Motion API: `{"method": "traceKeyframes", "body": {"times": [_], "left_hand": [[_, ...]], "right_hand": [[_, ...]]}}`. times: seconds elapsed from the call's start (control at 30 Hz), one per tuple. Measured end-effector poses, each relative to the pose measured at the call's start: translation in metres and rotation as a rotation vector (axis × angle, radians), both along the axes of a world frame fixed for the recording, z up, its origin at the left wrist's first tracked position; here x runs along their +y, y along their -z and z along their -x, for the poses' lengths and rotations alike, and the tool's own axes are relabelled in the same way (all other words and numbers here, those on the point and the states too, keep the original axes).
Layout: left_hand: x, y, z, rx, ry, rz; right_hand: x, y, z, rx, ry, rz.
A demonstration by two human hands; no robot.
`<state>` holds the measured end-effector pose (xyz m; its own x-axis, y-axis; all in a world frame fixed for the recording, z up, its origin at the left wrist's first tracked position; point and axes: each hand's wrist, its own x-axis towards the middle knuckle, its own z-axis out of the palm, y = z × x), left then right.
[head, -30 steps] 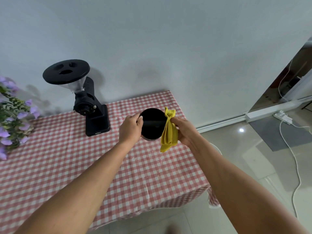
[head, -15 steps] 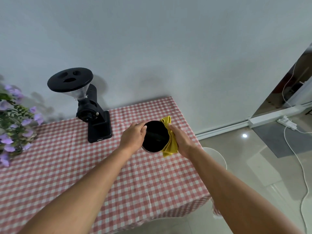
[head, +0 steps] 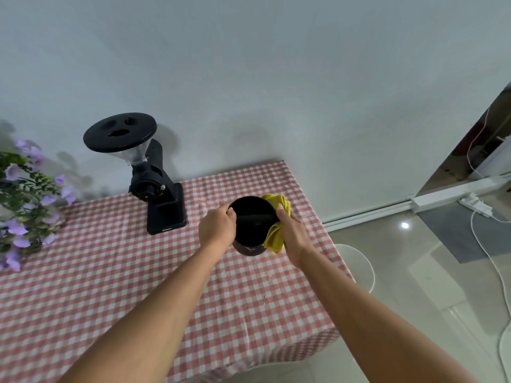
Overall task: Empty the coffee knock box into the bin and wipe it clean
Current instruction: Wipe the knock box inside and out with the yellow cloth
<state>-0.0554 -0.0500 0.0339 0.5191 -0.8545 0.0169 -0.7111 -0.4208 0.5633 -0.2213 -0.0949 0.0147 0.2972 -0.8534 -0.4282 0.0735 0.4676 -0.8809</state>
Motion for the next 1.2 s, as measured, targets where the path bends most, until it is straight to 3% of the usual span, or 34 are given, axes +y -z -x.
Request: {"method": "traceKeyframes", "body": {"times": [0.13, 0.23, 0.37, 0.5, 0.7, 0.97, 1.2], "left_hand": [[0.010, 0.004, 0.017, 0.206, -0.042, -0.022], [0.012, 0.007, 0.025, 0.256, -0.059, -0.026], [0.007, 0.005, 0.024, 0.374, -0.221, -0.062], [0.011, 0.009, 0.025, 0.435, -0.248, -0.070], [0.020, 0.011, 0.028, 0.190, -0.052, 0.031], [0.019, 0.009, 0.009, 0.140, 0.149, 0.004], [0.008, 0.013, -0.002, -0.092, 0.349, -0.119]], "right_hand": [[0.000, -0.003, -0.010, 0.002, 0.211, -0.111], [-0.005, -0.009, -0.011, -0.083, 0.280, -0.203], [0.008, -0.003, -0.022, 0.034, 0.231, -0.109], [0.022, 0.010, -0.022, 0.010, 0.286, -0.107], [0.009, 0.006, -0.010, 0.037, 0.360, -0.148], [-0.005, 0.008, -0.003, 0.104, 0.268, -0.190], [-0.006, 0.007, -0.001, 0.251, 0.115, 0.012]]}}
